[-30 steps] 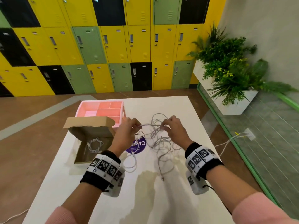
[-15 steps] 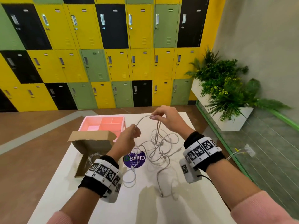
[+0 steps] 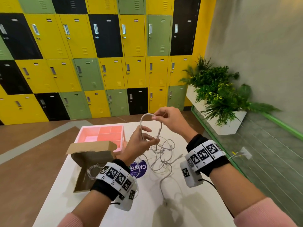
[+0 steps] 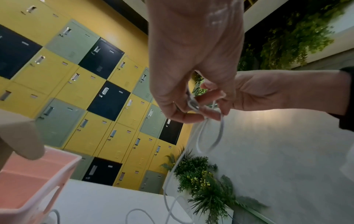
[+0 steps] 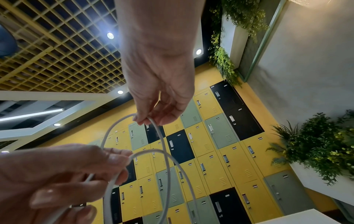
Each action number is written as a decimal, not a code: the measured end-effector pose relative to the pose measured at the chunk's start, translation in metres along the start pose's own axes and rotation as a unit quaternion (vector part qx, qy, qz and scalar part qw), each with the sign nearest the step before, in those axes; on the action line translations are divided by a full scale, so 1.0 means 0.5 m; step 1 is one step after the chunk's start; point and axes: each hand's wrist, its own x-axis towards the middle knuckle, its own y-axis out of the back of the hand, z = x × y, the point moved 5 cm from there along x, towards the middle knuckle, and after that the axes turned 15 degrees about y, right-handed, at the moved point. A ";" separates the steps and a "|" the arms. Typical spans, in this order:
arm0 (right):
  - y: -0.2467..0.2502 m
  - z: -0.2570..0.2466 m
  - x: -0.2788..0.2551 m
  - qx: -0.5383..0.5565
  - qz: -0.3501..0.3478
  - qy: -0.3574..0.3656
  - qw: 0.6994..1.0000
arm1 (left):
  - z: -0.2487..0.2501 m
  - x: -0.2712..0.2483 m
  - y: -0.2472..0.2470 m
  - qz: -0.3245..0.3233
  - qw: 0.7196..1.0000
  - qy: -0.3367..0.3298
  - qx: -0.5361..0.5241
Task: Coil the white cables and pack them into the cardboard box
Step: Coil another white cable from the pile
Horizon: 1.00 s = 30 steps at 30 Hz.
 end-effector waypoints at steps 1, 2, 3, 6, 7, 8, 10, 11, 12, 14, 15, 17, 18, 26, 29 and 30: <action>0.002 -0.003 -0.001 0.003 0.001 0.004 1.000 | -0.001 0.002 0.004 0.011 1.000 -0.009 0.015; 0.004 -0.006 -0.002 0.008 0.001 0.008 1.000 | -0.002 0.005 0.012 0.031 0.999 -0.019 0.027; 0.007 -0.010 -0.003 0.012 0.002 0.012 1.000 | -0.002 0.006 0.023 0.059 0.997 -0.030 0.034; 0.022 -0.024 -0.004 0.042 0.004 0.028 0.999 | 0.008 0.006 0.064 0.146 0.986 -0.072 0.031; 0.024 -0.033 -0.004 0.053 -0.001 0.037 0.998 | 0.012 0.004 0.075 0.169 0.981 -0.089 0.040; 0.027 -0.041 -0.004 0.057 -0.003 0.048 0.997 | 0.017 0.002 0.083 0.191 0.974 -0.108 0.056; 0.034 -0.060 -0.001 0.047 0.005 0.077 0.996 | 0.032 -0.007 0.094 0.229 0.958 -0.155 0.078; 0.039 -0.070 0.004 0.045 0.015 0.090 0.995 | 0.044 -0.014 0.098 0.244 0.950 -0.181 0.080; 0.045 -0.078 0.009 0.049 0.025 0.098 0.994 | 0.058 -0.019 0.100 0.253 0.942 -0.205 0.079; 0.059 -0.092 0.021 0.059 0.047 0.113 0.991 | 0.090 -0.030 0.103 0.261 0.930 -0.250 0.069; 0.065 -0.100 0.026 0.062 0.056 0.120 0.989 | 0.104 -0.033 0.105 0.262 0.924 -0.270 0.064; 0.075 -0.110 0.033 0.064 0.066 0.131 0.987 | 0.125 -0.040 0.105 0.267 0.914 -0.298 0.064; 0.077 -0.113 0.035 0.064 0.069 0.136 0.986 | 0.131 -0.042 0.104 0.272 0.910 -0.305 0.068; 0.101 -0.133 0.049 0.082 0.133 0.177 0.972 | 0.250 -0.069 0.115 0.299 0.870 -0.386 0.064; 0.100 -0.127 0.047 0.074 0.134 0.168 0.974 | 0.243 -0.067 0.108 0.286 0.879 -0.375 0.073; 0.094 -0.122 0.043 0.066 0.124 0.161 0.977 | 0.226 -0.059 0.104 0.268 0.892 -0.354 0.084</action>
